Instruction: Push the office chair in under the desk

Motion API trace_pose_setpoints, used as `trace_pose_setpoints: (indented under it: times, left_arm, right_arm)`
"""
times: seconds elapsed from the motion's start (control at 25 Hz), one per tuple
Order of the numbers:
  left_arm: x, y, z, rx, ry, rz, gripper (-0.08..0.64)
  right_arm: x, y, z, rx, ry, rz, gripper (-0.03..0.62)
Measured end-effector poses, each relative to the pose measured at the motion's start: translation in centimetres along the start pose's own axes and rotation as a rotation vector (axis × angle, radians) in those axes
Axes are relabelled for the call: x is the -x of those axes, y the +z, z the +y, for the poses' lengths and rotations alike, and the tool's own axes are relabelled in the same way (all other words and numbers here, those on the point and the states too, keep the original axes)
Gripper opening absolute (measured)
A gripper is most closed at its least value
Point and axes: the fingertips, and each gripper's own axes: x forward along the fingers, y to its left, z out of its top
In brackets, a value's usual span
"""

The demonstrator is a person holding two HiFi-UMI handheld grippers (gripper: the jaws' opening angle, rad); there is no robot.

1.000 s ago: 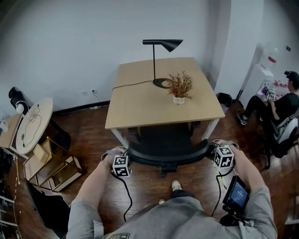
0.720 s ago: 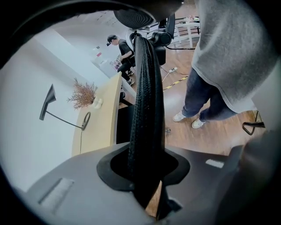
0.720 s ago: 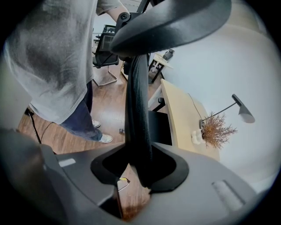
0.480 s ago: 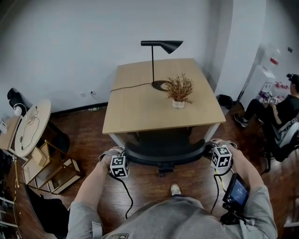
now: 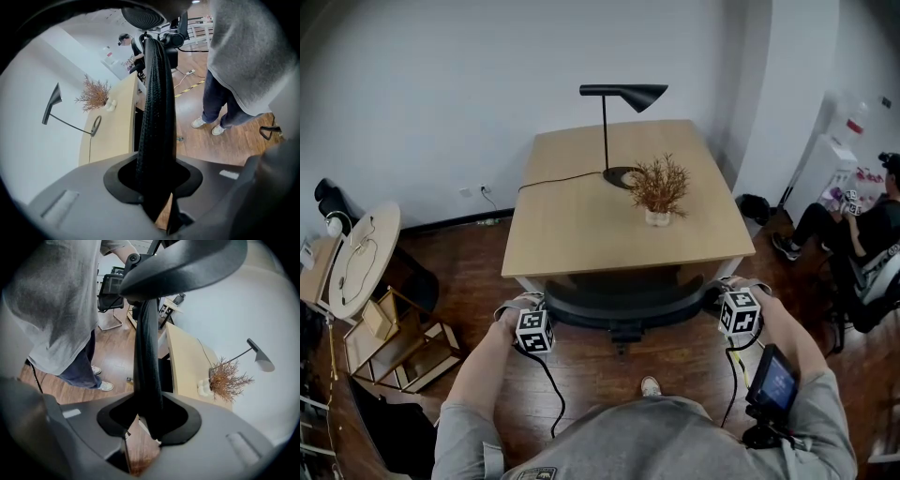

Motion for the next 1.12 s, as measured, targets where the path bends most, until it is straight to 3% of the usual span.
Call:
trace_pose_setpoints:
  times: [1.12]
  left_arm:
    - [-3.8,-1.7,7.1,0.035,0.012,0.022,0.089]
  right_arm:
    - [-3.4,-1.3,-8.4,0.025,0.002,-0.016,0.146]
